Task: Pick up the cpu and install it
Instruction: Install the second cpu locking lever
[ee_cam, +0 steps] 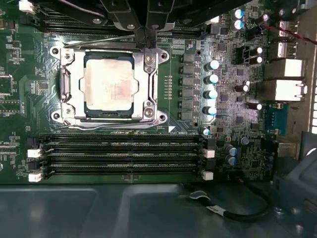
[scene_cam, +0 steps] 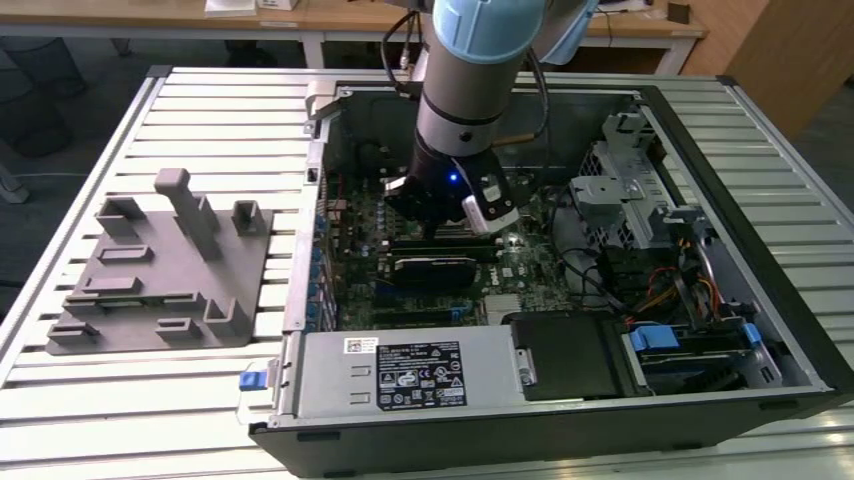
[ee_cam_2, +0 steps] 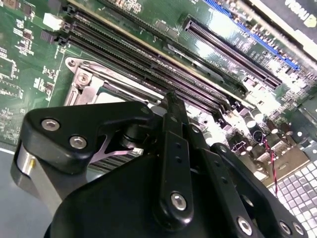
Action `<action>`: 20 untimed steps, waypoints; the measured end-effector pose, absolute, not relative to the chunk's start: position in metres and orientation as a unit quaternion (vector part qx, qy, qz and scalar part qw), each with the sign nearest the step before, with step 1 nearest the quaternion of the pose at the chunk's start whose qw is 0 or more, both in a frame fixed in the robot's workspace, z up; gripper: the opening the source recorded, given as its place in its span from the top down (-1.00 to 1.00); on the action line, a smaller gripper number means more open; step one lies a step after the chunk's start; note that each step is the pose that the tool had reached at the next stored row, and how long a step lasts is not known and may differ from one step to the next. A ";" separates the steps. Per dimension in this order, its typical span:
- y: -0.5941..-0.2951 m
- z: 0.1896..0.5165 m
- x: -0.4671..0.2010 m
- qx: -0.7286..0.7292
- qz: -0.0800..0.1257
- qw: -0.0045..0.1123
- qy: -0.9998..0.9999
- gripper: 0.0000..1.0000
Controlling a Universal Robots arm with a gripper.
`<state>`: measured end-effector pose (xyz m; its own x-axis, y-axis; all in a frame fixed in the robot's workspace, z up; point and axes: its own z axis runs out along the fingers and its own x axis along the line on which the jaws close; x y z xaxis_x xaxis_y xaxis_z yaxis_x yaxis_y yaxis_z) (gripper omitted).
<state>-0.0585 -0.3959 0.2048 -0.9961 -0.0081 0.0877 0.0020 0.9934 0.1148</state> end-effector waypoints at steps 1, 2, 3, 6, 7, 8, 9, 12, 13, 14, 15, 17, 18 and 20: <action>-0.397 0.205 -0.059 0.002 -0.060 0.044 -0.997 0.79; -0.397 0.204 -0.059 0.002 -0.062 0.044 -0.997 0.79; -0.398 0.204 -0.059 0.002 -0.063 0.044 -0.997 0.79; -0.400 0.203 -0.060 0.002 -0.068 0.044 -0.997 0.79; -0.401 0.203 -0.060 0.002 -0.069 0.044 -0.997 0.79; -0.401 0.202 -0.061 0.002 -0.070 0.044 -0.997 0.79; -0.402 0.202 -0.062 0.002 -0.072 0.044 -0.996 0.79; -0.403 0.200 -0.064 0.002 -0.077 0.044 -0.996 0.79; -0.404 0.200 -0.065 0.002 -0.079 0.044 -0.996 0.79; -0.404 0.200 -0.066 0.003 -0.081 0.044 -0.996 0.79; -0.404 0.199 -0.067 0.003 -0.083 0.044 -0.996 0.79; -0.404 0.197 -0.068 0.003 -0.088 0.043 -0.995 0.79; -0.404 0.197 -0.068 0.003 -0.090 0.043 -0.995 0.79; -0.405 0.196 -0.069 0.004 -0.096 0.043 -0.994 0.79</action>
<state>-0.0693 -0.4046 0.1960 -0.9963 -0.0152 0.0847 0.0013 0.9815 0.1914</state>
